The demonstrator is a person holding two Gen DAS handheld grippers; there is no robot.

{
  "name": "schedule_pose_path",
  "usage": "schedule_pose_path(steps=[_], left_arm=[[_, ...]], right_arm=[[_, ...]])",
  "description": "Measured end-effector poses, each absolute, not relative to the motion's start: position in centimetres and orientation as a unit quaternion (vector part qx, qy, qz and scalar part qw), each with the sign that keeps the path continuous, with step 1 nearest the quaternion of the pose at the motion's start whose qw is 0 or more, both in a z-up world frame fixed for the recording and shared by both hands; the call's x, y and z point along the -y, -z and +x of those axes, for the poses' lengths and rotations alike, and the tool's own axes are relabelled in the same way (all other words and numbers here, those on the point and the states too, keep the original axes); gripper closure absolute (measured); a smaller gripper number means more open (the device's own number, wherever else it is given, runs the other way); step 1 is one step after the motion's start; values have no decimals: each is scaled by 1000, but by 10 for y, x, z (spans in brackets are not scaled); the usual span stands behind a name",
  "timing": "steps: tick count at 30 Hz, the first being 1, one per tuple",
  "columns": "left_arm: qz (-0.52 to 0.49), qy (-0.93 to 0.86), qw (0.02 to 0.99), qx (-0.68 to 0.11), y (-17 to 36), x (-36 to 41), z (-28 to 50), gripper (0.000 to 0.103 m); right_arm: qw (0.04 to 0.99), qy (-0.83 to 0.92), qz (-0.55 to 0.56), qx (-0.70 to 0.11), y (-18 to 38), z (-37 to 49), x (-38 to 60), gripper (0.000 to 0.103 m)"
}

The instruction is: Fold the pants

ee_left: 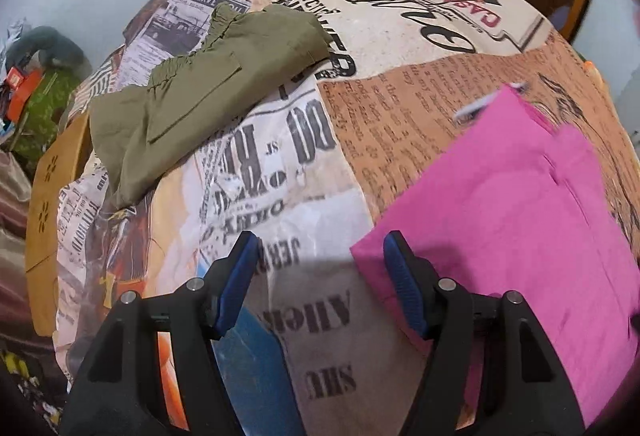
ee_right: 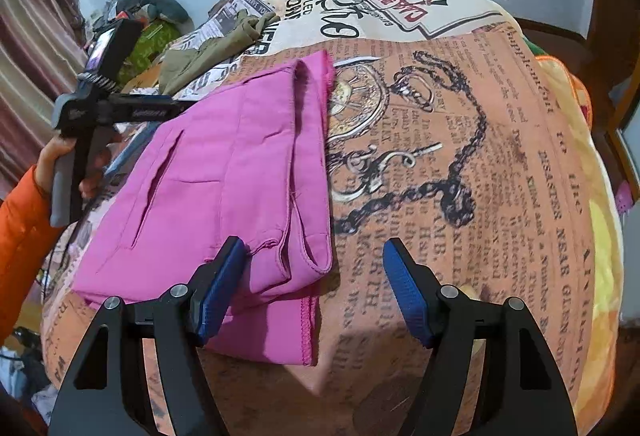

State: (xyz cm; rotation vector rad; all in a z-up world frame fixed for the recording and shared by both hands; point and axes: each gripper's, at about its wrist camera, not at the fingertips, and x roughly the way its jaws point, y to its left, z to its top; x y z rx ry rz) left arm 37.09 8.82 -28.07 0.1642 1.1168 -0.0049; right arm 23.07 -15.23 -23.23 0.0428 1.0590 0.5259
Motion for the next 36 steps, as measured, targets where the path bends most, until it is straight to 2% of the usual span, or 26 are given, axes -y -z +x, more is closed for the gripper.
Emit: schedule_pose_path(steps=[5, 11, 17, 20, 22, 24, 26, 28, 30, 36], left_arm=[[52, 27, 843, -535, 277, -95, 340, 37], [79, 24, 855, -513, 265, -79, 288, 37], [41, 45, 856, -513, 257, -64, 244, 37], [64, 47, 859, -506, 252, -50, 229, 37], [61, 47, 860, -504, 248, -49, 225, 38], [47, 46, 861, -504, 245, -53, 224, 38], [32, 41, 864, -502, 241, -59, 226, 38], [28, 38, 862, -504, 241, -63, 229, 38], [35, 35, 854, -517, 249, -65, 232, 38], [30, 20, 859, -511, 256, -73, 226, 38]], right_arm=[[842, -214, 13, -495, 229, 240, 159, 35], [860, -190, 0, -473, 213, 236, 166, 35], [866, -204, 4, -456, 198, 224, 162, 35], [867, -213, -7, -451, 196, 219, 154, 35], [864, -223, -16, -451, 198, 215, 150, 39], [857, -233, -19, -459, 204, 215, 146, 53], [852, -232, -16, -469, 210, 218, 145, 58], [852, -231, -17, -470, 213, 218, 144, 59], [849, -227, -16, -478, 219, 221, 144, 65], [845, -229, -43, -481, 228, 218, 143, 67]])
